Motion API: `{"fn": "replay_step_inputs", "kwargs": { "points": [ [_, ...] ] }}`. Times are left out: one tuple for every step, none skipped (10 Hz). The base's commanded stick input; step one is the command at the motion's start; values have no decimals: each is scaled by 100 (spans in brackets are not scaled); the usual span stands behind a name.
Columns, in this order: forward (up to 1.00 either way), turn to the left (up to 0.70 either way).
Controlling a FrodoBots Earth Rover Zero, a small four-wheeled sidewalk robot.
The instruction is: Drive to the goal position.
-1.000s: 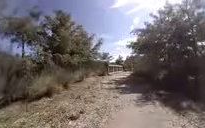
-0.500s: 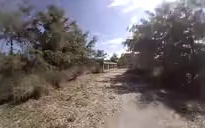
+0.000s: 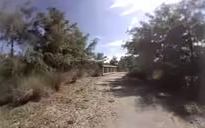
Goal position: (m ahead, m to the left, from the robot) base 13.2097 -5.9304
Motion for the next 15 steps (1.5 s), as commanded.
{"fn": "replay_step_inputs", "kwargs": {
  "points": [
    [70, -27],
    [70, -27],
    [70, -27],
    [70, -27],
    [70, -27],
    [70, -6],
    [70, 0],
    [70, 0],
    [70, 0],
    [70, 0],
    [70, 0],
    [70, -8],
    [70, -27],
    [70, -27],
    [70, -27]
  ]
}}
